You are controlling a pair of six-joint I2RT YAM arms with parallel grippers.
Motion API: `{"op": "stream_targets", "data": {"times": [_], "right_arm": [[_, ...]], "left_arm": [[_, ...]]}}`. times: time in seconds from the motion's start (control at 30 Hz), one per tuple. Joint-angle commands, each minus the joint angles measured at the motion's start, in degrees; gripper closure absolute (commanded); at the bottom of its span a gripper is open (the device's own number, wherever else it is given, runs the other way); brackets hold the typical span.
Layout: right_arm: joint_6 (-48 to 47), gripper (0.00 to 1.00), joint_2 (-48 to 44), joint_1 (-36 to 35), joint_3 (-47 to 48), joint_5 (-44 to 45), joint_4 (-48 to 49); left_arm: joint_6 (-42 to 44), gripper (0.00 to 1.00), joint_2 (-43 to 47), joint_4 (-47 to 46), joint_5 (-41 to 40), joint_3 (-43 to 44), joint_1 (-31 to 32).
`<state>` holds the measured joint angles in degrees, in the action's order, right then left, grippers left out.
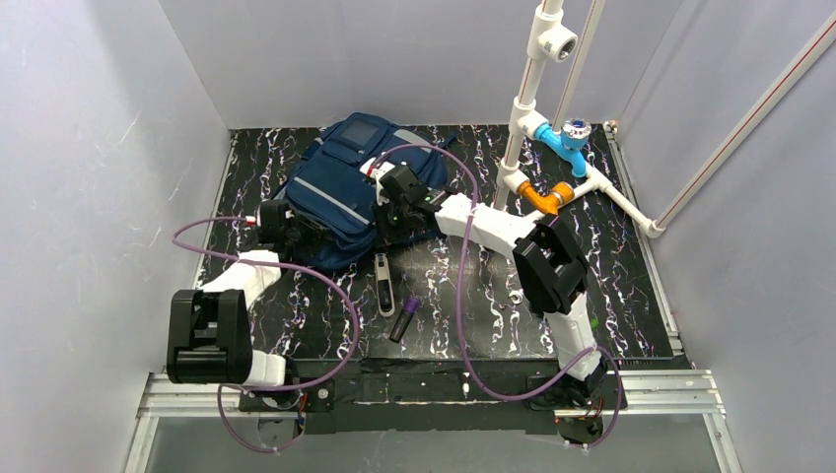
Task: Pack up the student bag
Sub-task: Zip the student bag at the center of the board.
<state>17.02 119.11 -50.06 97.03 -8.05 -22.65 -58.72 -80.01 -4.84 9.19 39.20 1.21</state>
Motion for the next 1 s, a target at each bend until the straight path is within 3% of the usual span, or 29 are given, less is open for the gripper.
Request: {"op": "stream_targets", "data": {"times": [0.0, 0.07, 0.1, 0.2, 0.27, 0.37, 0.47, 0.57, 0.67, 0.83, 0.97], "right_arm": [[9.3, 0.99, -1.1, -3.6, 1.5, -15.1, 9.3], [9.5, 0.99, -0.8, -3.6, 1.8, -17.1, 9.7], [9.2, 0.99, -0.9, -3.6, 1.8, -16.5, 9.2], [9.9, 0.94, -2.5, -2.7, -0.1, -15.0, 8.4], [14.8, 0.95, -3.1, -1.3, -1.9, -16.3, 8.7], [25.8, 0.99, -4.4, 0.4, -6.9, -15.8, 14.1], [32.7, 0.99, -3.4, 1.0, -8.0, -16.6, 17.8], [40.0, 0.79, -2.3, 1.4, -8.5, -17.8, 20.2], [44.8, 0.72, -2.2, 1.6, -11.3, -15.7, 26.6], [34.9, 0.47, -1.0, 1.7, -6.8, -12.0, 14.0], [28.9, 0.29, -6.2, 2.2, -11.0, -6.3, 12.5]], "left_arm": [[-3.3, 0.61, 3.6, -8.3, 2.7, -2.5, 2.4], [0.3, 0.55, 5.7, -7.8, 3.7, -2.7, 2.4], [1.5, 0.48, 7.4, -6.2, 3.7, -2.7, 2.4], [10.5, 0.31, 14.3, 4.5, 2.1, -1.4, 2.4], [17.1, 0.26, 20.1, 13.5, 1.4, 0.3, 2.3], [23.7, 0.20, 29.0, 19.4, 0.7, -0.2, 2.4], [26.4, 0.23, 32.2, 20.9, 7.7, -0.9, 2.4], [26.5, 0.30, 29.9, 20.7, 17.1, -1.4, 4.1], [27.1, 0.32, 29.0, 19.9, 15.0, -2.1, 7.9], [26.3, 0.31, 27.9, 17.8, 12.7, -2.0, 8.4], [26.2, 0.31, 24.0, 16.3, 13.3, -2.1, 9.6]]}}
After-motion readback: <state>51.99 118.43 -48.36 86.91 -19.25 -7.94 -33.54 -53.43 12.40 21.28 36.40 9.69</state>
